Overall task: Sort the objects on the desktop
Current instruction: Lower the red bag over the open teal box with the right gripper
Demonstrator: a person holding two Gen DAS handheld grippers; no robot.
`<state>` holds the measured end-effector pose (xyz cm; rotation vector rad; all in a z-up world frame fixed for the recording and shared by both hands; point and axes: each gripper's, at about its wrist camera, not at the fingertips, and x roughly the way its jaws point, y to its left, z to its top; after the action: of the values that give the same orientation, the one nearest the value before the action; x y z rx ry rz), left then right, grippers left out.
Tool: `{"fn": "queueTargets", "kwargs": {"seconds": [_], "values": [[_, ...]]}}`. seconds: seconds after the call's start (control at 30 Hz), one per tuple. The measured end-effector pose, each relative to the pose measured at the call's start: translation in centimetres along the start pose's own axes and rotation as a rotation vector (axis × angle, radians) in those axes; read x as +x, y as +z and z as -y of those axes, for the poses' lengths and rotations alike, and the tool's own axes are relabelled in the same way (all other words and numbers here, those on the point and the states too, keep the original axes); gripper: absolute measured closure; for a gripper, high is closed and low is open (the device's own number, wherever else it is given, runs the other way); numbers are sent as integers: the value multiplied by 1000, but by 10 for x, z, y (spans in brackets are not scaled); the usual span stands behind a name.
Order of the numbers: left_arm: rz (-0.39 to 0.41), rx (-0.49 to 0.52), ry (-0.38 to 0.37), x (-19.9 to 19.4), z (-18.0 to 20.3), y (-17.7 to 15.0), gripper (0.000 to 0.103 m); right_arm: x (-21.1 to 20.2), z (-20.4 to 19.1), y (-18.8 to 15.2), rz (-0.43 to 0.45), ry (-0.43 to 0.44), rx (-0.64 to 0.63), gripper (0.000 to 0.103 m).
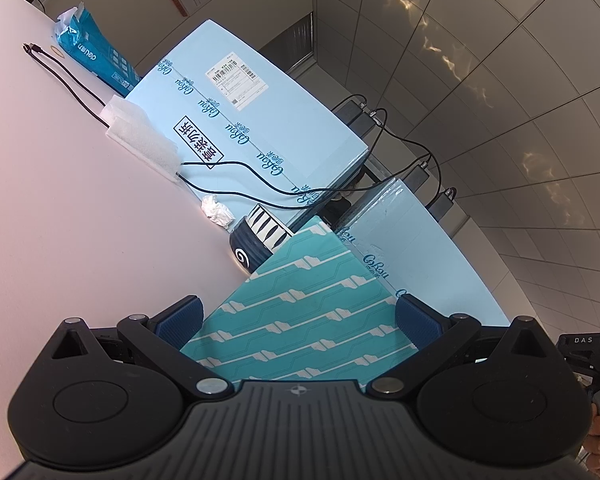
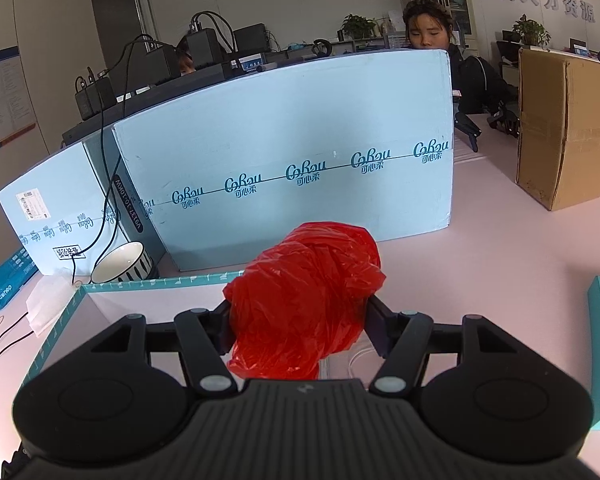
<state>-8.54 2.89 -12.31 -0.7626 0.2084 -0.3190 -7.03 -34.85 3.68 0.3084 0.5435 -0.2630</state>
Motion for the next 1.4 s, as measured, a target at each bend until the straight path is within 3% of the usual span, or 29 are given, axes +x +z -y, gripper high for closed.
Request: {"fn": "queueTargets", "kwargs": {"seconds": [1.4], "values": [[-13,-20,-20,3,-3,1,0,35,-54,-16,-93,62,-64,38]]}}
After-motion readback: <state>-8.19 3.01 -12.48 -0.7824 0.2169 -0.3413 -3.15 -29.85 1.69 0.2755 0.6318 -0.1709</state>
